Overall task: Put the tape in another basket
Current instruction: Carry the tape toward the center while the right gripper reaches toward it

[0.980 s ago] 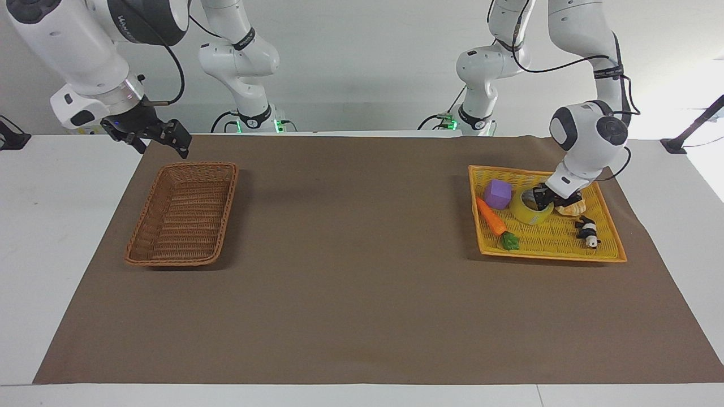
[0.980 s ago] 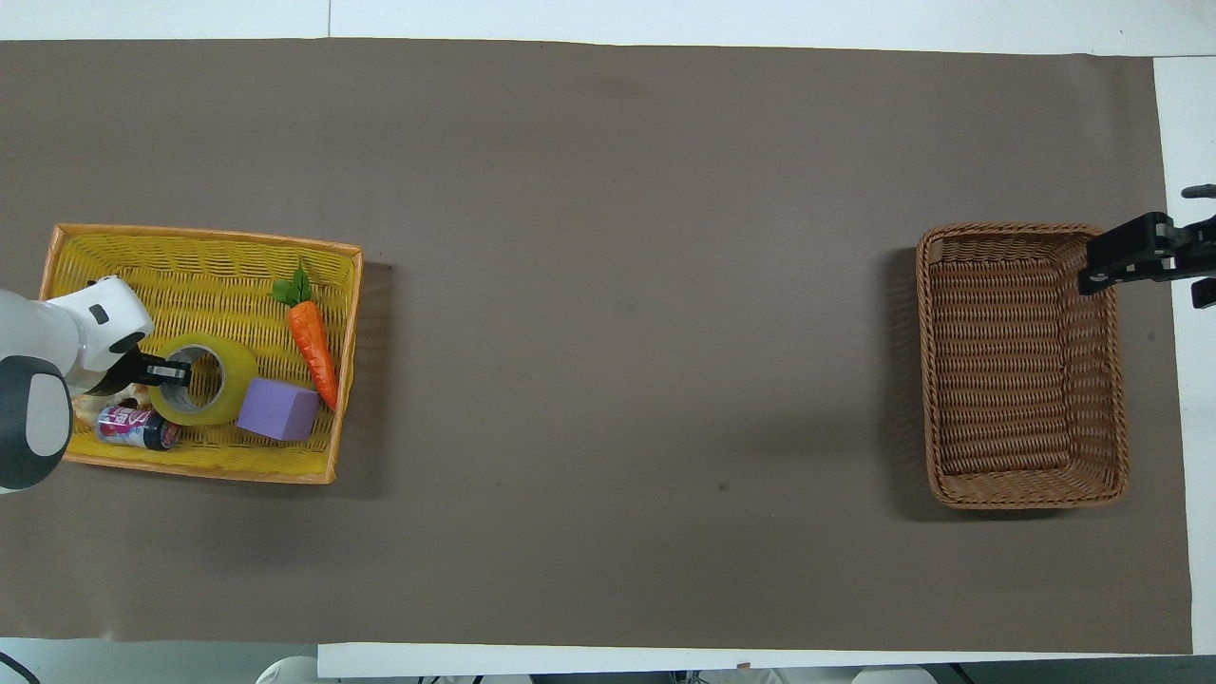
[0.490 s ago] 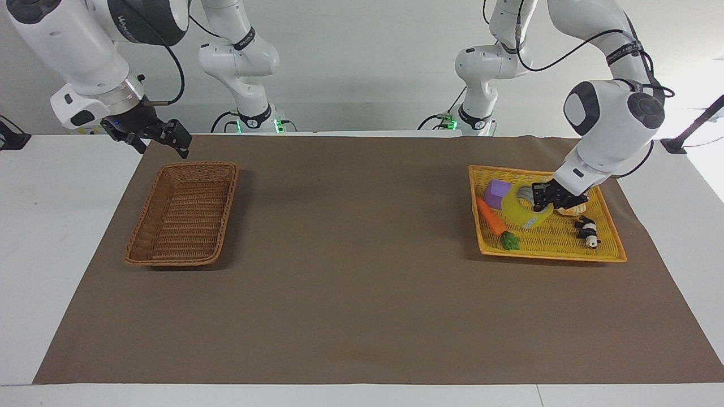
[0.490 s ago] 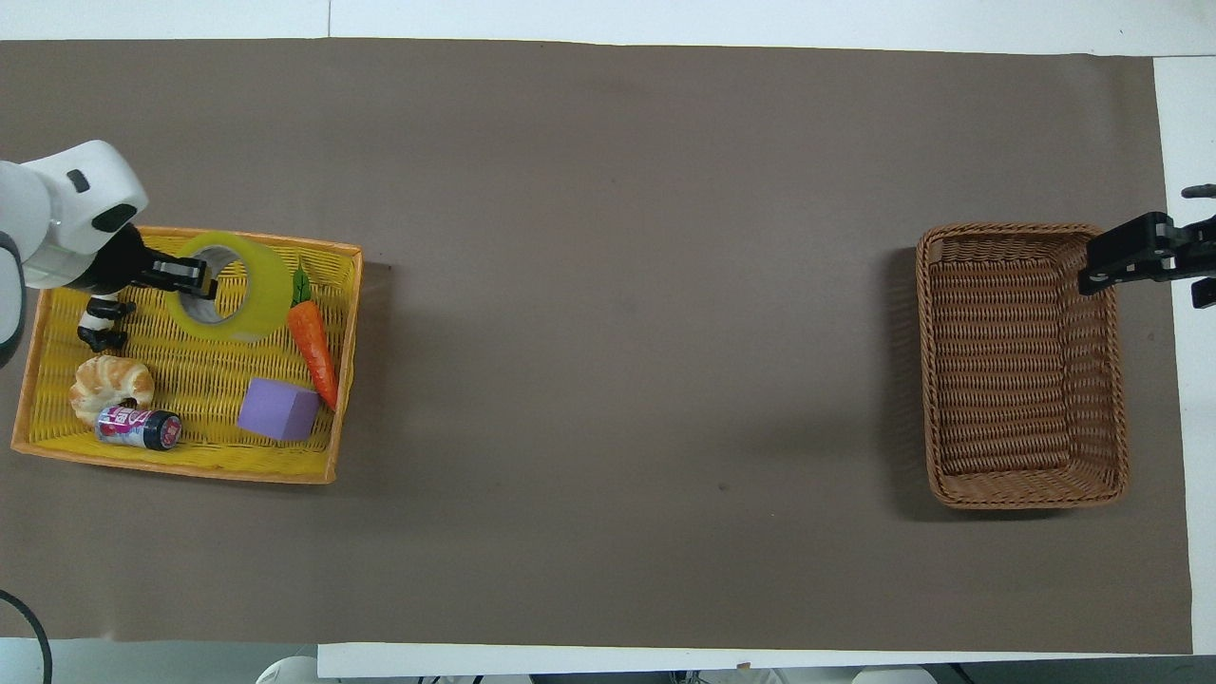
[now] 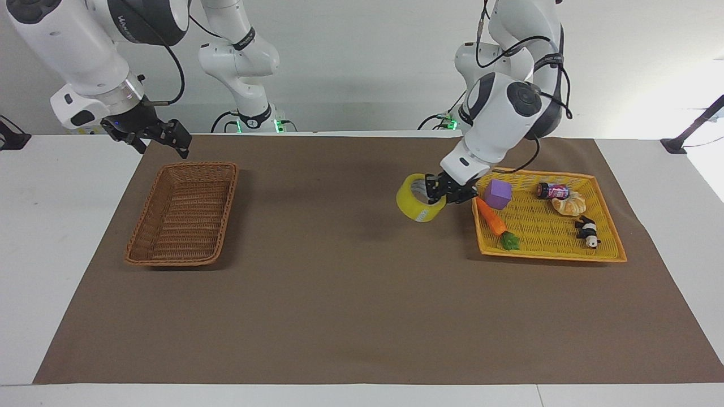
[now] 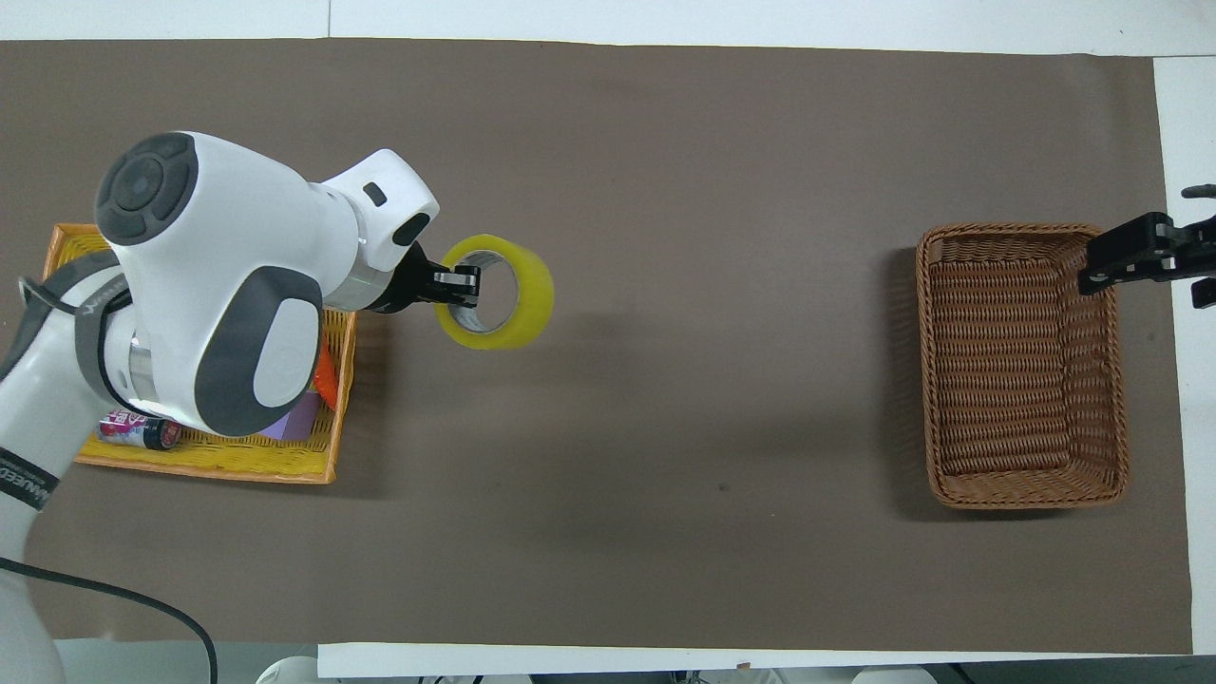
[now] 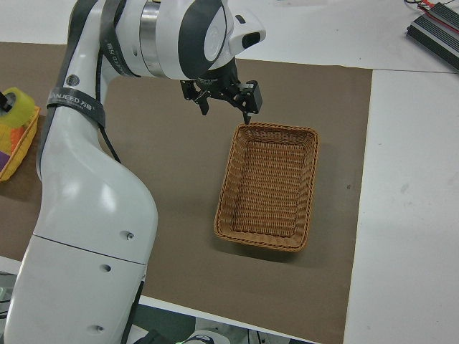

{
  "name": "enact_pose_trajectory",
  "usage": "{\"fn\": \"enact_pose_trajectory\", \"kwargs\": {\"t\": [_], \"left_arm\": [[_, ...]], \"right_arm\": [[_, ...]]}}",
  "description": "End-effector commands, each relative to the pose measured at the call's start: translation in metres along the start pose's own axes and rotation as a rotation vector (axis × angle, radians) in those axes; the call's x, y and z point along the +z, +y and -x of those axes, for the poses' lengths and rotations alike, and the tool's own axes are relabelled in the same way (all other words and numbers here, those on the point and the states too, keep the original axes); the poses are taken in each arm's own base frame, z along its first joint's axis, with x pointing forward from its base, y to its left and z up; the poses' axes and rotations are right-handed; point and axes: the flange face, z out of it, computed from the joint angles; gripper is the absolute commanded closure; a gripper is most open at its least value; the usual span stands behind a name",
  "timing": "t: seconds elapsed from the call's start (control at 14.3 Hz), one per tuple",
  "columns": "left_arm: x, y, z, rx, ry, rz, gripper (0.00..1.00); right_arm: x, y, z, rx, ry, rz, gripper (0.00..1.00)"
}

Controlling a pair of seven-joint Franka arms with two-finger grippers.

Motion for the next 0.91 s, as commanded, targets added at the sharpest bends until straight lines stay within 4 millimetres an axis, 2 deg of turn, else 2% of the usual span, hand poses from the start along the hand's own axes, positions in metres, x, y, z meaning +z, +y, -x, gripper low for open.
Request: {"fn": "enact_pose_trajectory", "kwargs": {"t": [0.0, 0.07, 0.14, 0.35, 0.56, 0.7, 0.84], "left_arm": [[-0.007, 0.012, -0.005, -0.025, 0.030, 0.061, 1.00], [-0.006, 0.015, -0.004, -0.023, 0.027, 0.062, 1.00], [-0.003, 0.015, -0.002, -0.020, 0.020, 0.060, 1.00], [-0.001, 0.020, 0.002, -0.005, 0.006, 0.057, 1.00], [0.000, 0.019, 0.002, 0.003, 0.003, 0.055, 1.00], [0.000, 0.019, 0.002, 0.010, 0.002, 0.053, 1.00], [0.000, 0.019, 0.002, 0.021, 0.002, 0.053, 1.00]], "right_arm": [[0.006, -0.003, 0.009, -0.241, -0.024, -0.045, 0.01], [0.012, -0.007, 0.012, -0.360, -0.017, -0.098, 0.01], [0.024, -0.018, 0.015, -0.385, 0.005, -0.221, 0.01], [0.060, -0.042, 0.018, -0.336, 0.052, -0.504, 0.01], [0.094, -0.080, 0.007, -0.228, 0.038, -0.792, 0.00], [0.107, -0.138, 0.001, -0.231, 0.060, -0.903, 0.00], [0.114, -0.194, 0.001, -0.216, 0.109, -0.923, 0.00]]}}
